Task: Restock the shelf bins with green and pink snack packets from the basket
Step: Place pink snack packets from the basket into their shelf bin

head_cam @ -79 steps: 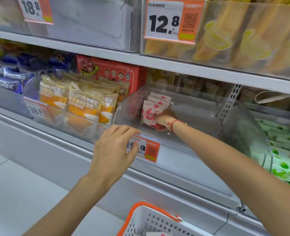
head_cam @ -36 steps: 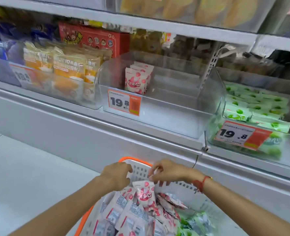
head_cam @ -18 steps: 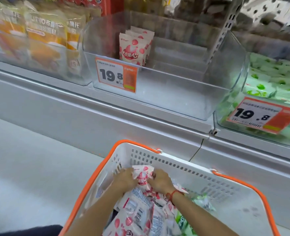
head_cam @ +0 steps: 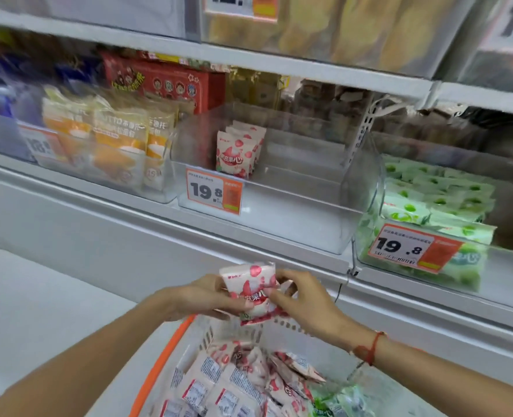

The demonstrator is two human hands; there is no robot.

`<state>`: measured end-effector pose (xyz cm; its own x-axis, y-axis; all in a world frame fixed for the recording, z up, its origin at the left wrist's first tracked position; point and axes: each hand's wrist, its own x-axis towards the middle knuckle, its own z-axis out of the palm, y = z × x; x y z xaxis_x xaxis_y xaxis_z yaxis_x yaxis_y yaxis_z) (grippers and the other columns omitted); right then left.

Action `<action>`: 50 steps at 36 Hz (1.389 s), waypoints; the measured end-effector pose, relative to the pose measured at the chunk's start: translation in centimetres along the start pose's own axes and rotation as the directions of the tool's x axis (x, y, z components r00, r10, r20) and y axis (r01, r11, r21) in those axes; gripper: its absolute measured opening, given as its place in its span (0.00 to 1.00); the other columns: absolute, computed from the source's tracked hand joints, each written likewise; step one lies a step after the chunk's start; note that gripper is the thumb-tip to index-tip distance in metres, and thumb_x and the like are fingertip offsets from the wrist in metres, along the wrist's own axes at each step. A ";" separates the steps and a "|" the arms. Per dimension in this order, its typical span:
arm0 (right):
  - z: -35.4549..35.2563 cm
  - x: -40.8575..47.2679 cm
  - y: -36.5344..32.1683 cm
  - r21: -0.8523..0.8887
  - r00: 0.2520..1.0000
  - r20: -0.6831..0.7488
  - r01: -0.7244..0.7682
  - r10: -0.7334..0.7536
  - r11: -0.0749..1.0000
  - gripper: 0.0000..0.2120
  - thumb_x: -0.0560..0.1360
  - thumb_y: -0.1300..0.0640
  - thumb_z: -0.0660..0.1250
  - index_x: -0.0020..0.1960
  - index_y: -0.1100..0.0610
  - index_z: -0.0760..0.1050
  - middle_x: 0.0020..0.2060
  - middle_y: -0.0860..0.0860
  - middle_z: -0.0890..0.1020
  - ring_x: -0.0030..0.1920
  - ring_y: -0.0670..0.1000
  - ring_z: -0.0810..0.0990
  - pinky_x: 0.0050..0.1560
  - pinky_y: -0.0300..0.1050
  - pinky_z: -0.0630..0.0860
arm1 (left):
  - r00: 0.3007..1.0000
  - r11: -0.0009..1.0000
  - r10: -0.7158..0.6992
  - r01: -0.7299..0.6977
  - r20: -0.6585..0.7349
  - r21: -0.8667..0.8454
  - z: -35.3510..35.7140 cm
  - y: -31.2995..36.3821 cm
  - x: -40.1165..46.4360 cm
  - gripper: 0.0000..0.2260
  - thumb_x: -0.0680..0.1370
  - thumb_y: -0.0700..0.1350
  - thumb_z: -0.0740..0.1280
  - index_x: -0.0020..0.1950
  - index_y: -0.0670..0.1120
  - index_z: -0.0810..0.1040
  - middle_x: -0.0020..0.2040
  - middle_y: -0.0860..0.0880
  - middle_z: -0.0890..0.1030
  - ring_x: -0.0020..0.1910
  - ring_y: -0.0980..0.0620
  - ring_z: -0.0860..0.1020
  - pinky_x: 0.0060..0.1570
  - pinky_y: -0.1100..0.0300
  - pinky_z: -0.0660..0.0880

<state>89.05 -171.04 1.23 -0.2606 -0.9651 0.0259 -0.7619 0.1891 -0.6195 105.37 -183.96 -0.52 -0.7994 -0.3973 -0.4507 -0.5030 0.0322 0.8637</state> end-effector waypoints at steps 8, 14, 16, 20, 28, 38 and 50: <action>-7.0 2.0 -6.9 -0.178 0.990 -0.090 0.095 -0.112 0.979 0.16 0.73 0.46 0.69 0.56 0.51 0.71 0.48 0.47 0.81 0.40 0.47 0.77 0.41 0.44 0.72 | 0.953 0.950 0.256 -0.217 -0.163 0.223 -4.2 9.3 -4.5 0.04 0.73 0.48 0.73 0.43 0.50 0.82 0.38 0.53 0.85 0.39 0.58 0.82 0.40 0.67 0.75; -11.2 4.9 -10.7 0.281 0.968 -0.239 0.144 -0.076 0.949 0.14 0.72 0.55 0.73 0.56 0.53 0.77 0.46 0.45 0.84 0.44 0.43 0.82 0.45 0.39 0.79 | 0.772 0.875 0.327 -0.465 -0.546 -0.134 -9.2 14.5 -5.2 0.08 0.71 0.44 0.65 0.40 0.45 0.83 0.42 0.48 0.85 0.40 0.54 0.83 0.43 0.60 0.75; -11.9 6.7 -11.0 0.306 0.957 -0.285 0.143 -0.053 0.941 0.13 0.72 0.56 0.72 0.56 0.54 0.76 0.48 0.47 0.84 0.46 0.44 0.83 0.49 0.41 0.80 | 0.532 0.850 0.377 -0.524 -0.758 0.054 -11.0 15.1 -4.7 0.10 0.76 0.41 0.62 0.45 0.47 0.83 0.45 0.52 0.84 0.46 0.56 0.81 0.44 0.63 0.73; -11.9 11.2 -11.1 0.213 0.947 -0.320 0.073 -0.001 0.974 0.17 0.73 0.54 0.71 0.60 0.52 0.73 0.51 0.45 0.80 0.48 0.44 0.80 0.42 0.35 0.78 | 0.265 0.825 0.565 -0.203 -0.782 0.527 -13.7 13.8 -2.1 0.18 0.76 0.41 0.65 0.65 0.49 0.74 0.64 0.50 0.76 0.63 0.52 0.72 0.64 0.54 0.69; -8.8 21.1 -10.1 -0.004 0.976 -0.195 -0.103 0.100 0.995 0.11 0.74 0.55 0.69 0.56 0.56 0.76 0.53 0.54 0.82 0.52 0.54 0.81 0.54 0.52 0.79 | 0.414 0.752 0.522 0.191 -0.746 0.631 -14.2 11.0 1.4 0.35 0.76 0.39 0.63 0.77 0.42 0.46 0.76 0.42 0.56 0.74 0.44 0.55 0.70 0.50 0.55; -4.4 28.9 -7.3 0.024 0.952 -0.185 -0.245 0.245 0.969 0.32 0.69 0.48 0.72 0.66 0.64 0.69 0.60 0.57 0.77 0.57 0.57 0.78 0.59 0.51 0.77 | 0.352 0.724 0.600 0.143 -0.718 0.675 -14.2 10.1 2.0 0.32 0.77 0.38 0.60 0.77 0.42 0.48 0.73 0.44 0.59 0.72 0.45 0.57 0.68 0.53 0.56; -4.0 28.6 -7.0 0.646 0.902 -0.037 -0.307 0.431 0.699 0.06 0.76 0.58 0.68 0.50 0.59 0.74 0.48 0.58 0.81 0.41 0.55 0.82 0.38 0.45 0.81 | 0.365 0.745 0.577 0.133 -0.731 0.654 -14.3 10.0 1.9 0.32 0.77 0.42 0.61 0.77 0.44 0.49 0.70 0.44 0.62 0.65 0.43 0.64 0.63 0.53 0.62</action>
<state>84.52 -199.27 9.41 -0.5854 -0.7819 -0.2144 -0.0694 0.3118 -0.9476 103.51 -197.55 10.51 -0.3411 -0.7969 0.4986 -0.6960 0.5706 0.4358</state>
